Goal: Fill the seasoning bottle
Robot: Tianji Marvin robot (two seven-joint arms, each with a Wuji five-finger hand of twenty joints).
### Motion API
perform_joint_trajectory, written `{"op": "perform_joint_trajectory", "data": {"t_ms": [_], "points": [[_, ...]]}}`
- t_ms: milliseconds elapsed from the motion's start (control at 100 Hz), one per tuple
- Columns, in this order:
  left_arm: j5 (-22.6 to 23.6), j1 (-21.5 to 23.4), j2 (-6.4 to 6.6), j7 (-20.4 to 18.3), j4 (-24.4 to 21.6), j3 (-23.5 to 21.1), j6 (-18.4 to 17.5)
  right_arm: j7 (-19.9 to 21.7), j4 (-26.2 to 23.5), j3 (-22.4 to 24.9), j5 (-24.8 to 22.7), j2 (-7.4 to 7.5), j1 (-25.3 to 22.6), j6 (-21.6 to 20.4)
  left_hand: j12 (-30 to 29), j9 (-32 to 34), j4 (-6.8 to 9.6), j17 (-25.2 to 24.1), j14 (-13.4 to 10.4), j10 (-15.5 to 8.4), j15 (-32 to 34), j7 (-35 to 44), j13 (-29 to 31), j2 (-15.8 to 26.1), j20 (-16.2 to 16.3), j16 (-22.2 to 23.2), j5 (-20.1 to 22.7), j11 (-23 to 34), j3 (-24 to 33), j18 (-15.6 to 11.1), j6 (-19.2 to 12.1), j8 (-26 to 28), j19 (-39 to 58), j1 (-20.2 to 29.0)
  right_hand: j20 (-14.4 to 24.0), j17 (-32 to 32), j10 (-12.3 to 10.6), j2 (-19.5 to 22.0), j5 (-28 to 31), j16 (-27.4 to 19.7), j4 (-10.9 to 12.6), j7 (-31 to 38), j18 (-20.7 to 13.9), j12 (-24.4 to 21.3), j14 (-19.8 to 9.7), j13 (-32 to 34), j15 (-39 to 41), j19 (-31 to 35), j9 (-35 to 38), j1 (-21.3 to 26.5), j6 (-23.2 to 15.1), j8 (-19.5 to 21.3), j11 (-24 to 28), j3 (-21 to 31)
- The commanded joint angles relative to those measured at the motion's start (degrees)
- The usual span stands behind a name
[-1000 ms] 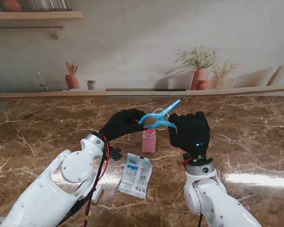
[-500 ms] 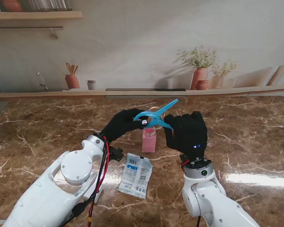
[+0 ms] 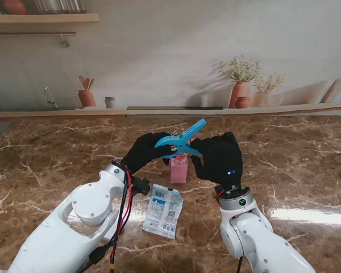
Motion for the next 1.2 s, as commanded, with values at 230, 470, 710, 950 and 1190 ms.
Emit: {"op": "perform_joint_trajectory", "data": {"t_ms": [230,470,710,950,1190], "points": [[-3.63,1.43,-1.99,3.82,-1.62,-0.30,3.81,1.65,-1.07,0.96,1.76,-0.77,-3.19,6.32,-4.40,8.23,0.81,2.80,3.46,-0.78,4.31,39.29,5.96,5.75,3.24,0.37,-2.19,5.10,0.34,0.67,-8.70,7.27,7.10,7.15,1.80,-15.37,4.61,2.48,-20.92,-5.20,8.20,-24.65,-1.95,-7.45,1.61,-25.16,-8.63,-11.26,-30.00,-10.58,14.40,12.87,-1.39,-3.71],[-3.67,1.44,-2.47,5.49,-1.65,-0.32,5.16,3.26,-3.16,0.97,0.79,-0.64,-4.51,8.13,-4.63,8.54,1.01,3.50,3.31,-0.93,5.09,39.62,6.66,5.77,3.31,-0.04,-2.49,5.62,-0.06,0.54,-8.56,7.52,8.36,7.36,1.24,-29.73,12.12,11.37,-42.37,-14.81,14.03,-39.64,-4.47,-19.86,3.90,-48.55,-17.76,-22.34,-54.90,-14.17,25.38,15.16,-14.37,-21.35],[-3.27,1.90,-2.70,6.50,-2.58,0.05,6.13,7.28,-5.11,-0.29,-2.58,0.47,-4.15,6.82,-4.79,8.62,1.05,3.91,3.25,-0.76,5.78,39.71,7.10,5.45,3.59,-0.39,-2.44,6.08,0.32,0.70,-8.15,7.35,9.61,7.22,-1.65,-32.88,14.45,7.87,-39.87,-22.66,14.33,-49.66,-3.89,-24.92,4.05,-50.66,-33.28,-31.17,-56.32,-17.84,27.01,5.64,-28.63,-15.78],[-3.46,2.09,-2.28,5.16,-3.06,0.03,5.64,11.98,-2.77,-2.24,-7.26,1.71,-0.39,8.33,-4.98,8.77,0.97,4.02,2.89,-1.05,6.06,39.85,7.21,5.24,3.58,-0.73,-2.23,6.37,0.69,0.64,-8.27,7.09,9.75,7.04,-3.73,-35.02,13.33,8.01,-39.63,-25.96,14.35,-50.53,-4.16,-29.88,2.93,-51.81,-40.47,-35.64,-56.43,-16.61,25.67,0.18,-31.76,-16.83],[-3.43,2.32,-1.73,3.27,-3.31,-0.66,5.81,13.86,-1.56,-2.03,-10.06,2.27,0.82,10.05,-4.98,8.75,0.99,3.88,2.96,-1.20,6.15,40.11,7.10,5.37,3.58,-0.88,-2.21,6.61,0.76,0.55,-8.70,7.30,9.71,6.93,-3.81,-33.20,12.68,7.99,-35.33,-25.49,14.60,-43.45,-3.70,-31.22,2.64,-50.34,-36.60,-34.68,-48.60,-9.69,21.57,4.93,-26.61,-20.72]]}}
